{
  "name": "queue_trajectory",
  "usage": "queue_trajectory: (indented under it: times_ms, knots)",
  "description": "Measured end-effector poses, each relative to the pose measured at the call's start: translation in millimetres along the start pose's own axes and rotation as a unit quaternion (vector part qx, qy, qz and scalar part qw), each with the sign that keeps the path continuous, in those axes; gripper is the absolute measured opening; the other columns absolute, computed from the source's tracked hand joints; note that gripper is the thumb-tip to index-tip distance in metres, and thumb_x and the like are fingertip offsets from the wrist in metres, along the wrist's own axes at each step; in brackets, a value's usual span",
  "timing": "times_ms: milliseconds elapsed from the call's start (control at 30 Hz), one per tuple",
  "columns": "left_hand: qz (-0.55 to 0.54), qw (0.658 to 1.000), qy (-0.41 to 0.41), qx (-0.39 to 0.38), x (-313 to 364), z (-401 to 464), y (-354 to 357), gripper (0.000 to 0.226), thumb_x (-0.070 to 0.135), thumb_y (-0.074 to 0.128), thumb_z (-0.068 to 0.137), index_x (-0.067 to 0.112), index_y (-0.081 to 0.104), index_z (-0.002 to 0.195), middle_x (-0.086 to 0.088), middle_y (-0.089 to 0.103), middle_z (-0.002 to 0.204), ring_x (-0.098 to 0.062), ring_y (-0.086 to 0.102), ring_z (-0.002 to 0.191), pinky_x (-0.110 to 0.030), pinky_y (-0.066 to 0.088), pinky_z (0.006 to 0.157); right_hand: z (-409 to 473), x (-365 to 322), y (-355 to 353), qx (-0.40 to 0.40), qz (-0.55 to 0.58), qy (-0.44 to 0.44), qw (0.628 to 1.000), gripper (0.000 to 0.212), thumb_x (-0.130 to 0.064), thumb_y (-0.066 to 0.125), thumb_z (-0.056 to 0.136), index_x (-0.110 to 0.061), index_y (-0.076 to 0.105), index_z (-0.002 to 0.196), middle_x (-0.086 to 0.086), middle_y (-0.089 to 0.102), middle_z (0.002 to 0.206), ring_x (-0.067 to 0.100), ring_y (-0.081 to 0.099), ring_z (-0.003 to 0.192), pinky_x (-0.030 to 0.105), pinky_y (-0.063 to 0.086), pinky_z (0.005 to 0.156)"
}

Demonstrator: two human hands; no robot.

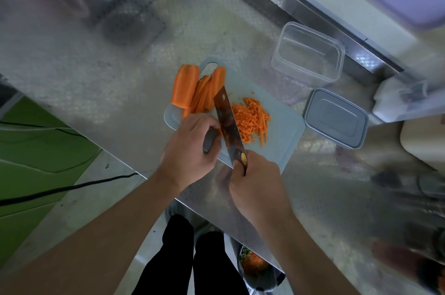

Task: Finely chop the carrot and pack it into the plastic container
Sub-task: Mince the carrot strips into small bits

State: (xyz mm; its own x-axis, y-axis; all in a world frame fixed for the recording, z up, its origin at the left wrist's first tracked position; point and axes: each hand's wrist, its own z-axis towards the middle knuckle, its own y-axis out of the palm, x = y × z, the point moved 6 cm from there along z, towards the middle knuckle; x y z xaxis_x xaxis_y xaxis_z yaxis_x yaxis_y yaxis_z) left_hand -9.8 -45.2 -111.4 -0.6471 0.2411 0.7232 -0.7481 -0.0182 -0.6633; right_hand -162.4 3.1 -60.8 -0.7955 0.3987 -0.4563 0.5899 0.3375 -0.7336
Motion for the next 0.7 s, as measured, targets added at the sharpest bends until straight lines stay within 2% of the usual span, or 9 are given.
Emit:
queue_trajectory:
  times_ms: [200,267,367,467,567,700]
  knots:
    - [0.004,1.0,-0.009,-0.001,-0.9,0.3,-0.2,0.015,0.01,0.072,0.091,0.01,0.065,0.106,0.0,0.063,0.108,-0.014,0.056,0.104,-0.005,0.038,0.087,2.9,-1.6,2.9,0.001,0.002,0.0,1.0,0.026,-0.027,0.047,0.103,-0.021,0.051,0.078,-0.004,0.058,0.07,0.014,0.057,0.062,0.03,0.041,0.051]
    - [0.005,1.0,-0.011,-0.002,-1.7,0.3,0.1,0.016,0.009,0.073,0.091,0.011,0.065,0.105,0.0,0.063,0.107,-0.013,0.056,0.103,-0.005,0.038,0.085,3.3,-1.5,3.1,-0.001,0.0,0.003,1.0,0.028,-0.027,0.046,0.103,-0.022,0.049,0.076,-0.004,0.057,0.069,0.013,0.056,0.061,0.028,0.039,0.049]
    - [0.006,1.0,-0.01,-0.001,-2.1,-0.6,0.2,0.016,0.009,0.074,0.091,0.011,0.065,0.105,0.0,0.063,0.107,-0.014,0.056,0.103,-0.009,0.04,0.084,3.3,-2.1,4.1,0.0,-0.011,0.003,1.0,0.032,-0.027,0.046,0.104,-0.024,0.045,0.072,-0.004,0.055,0.067,0.012,0.053,0.059,0.025,0.032,0.048]
    - [0.015,1.0,-0.01,0.0,-1.7,-0.6,-0.2,0.017,0.01,0.075,0.091,0.011,0.065,0.105,0.0,0.063,0.108,-0.014,0.056,0.103,-0.018,0.044,0.082,2.5,-3.3,5.5,0.003,-0.018,0.004,1.0,0.03,-0.027,0.044,0.104,-0.024,0.045,0.073,-0.004,0.055,0.069,0.012,0.054,0.06,0.025,0.031,0.048]
    - [0.011,1.0,-0.008,0.0,-0.9,0.0,-0.7,0.017,0.008,0.075,0.09,0.011,0.066,0.103,-0.001,0.064,0.107,-0.016,0.057,0.104,-0.019,0.045,0.083,2.3,-2.7,9.8,-0.005,-0.012,0.009,1.0,0.028,-0.025,0.043,0.103,-0.022,0.046,0.075,-0.003,0.055,0.07,0.014,0.055,0.062,0.027,0.031,0.049]
    - [0.011,1.0,-0.009,0.002,0.4,-0.1,-1.6,0.017,0.007,0.077,0.088,0.01,0.067,0.102,-0.001,0.065,0.106,-0.016,0.058,0.104,-0.012,0.039,0.087,0.7,-1.8,17.2,-0.006,-0.002,0.009,1.0,0.022,-0.023,0.044,0.1,-0.022,0.048,0.079,-0.001,0.058,0.073,0.019,0.058,0.067,0.029,0.037,0.054]
